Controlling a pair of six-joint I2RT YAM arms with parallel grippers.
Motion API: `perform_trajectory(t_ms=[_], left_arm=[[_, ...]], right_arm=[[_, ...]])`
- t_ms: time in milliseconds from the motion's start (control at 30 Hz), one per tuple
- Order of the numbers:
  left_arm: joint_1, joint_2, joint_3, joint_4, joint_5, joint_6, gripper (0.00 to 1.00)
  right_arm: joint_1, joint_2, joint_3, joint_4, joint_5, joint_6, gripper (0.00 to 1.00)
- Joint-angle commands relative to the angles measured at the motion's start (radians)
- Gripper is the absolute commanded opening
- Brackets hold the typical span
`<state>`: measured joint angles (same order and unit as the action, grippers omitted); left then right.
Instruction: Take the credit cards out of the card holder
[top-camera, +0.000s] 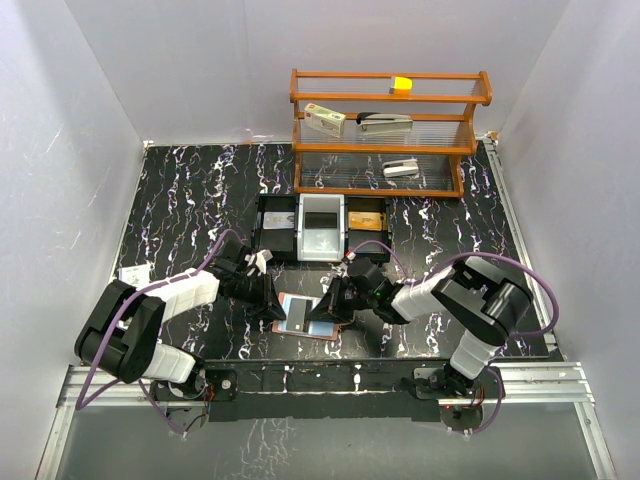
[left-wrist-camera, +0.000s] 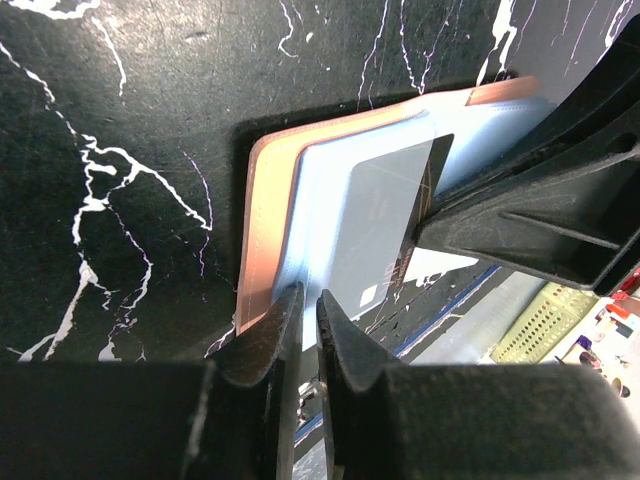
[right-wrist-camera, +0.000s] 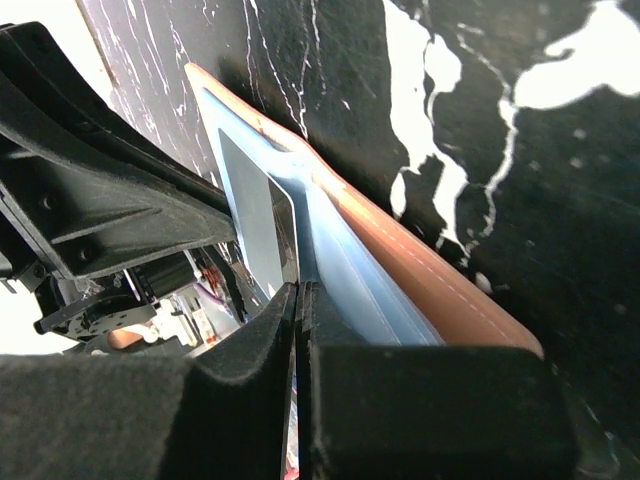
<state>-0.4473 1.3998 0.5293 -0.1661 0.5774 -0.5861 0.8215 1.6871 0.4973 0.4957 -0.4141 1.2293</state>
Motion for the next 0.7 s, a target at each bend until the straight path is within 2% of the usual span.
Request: perform_trajectory(t_ms=[0,233,500,667], left_arm=[[-0.004,0.008,-0.006,-0.032,-0.01,0.014,0.1],[-0.005,-0.006,0.008,-0.053,-0.031,0.017,0.1],[-0.009,-0.159,0.062,-0.098,-0.118,-0.022,0.32],[-0.057,-0.157,0.093,-0.039,-0.059,-0.032,0.33]], right_arm=[[-0.024,-0.053,-0.043,-0.001,0.006,-0.03,0.0],[-0.035,-0.075,-0.052,-0.014,0.006,-0.038,0.0],[-0.035,-0.047,-0.027,0.0,0.003,-0.027,0.0],[-0.035,-0.04,-0.017,-0.001,-0.001,-0.028,0.0]])
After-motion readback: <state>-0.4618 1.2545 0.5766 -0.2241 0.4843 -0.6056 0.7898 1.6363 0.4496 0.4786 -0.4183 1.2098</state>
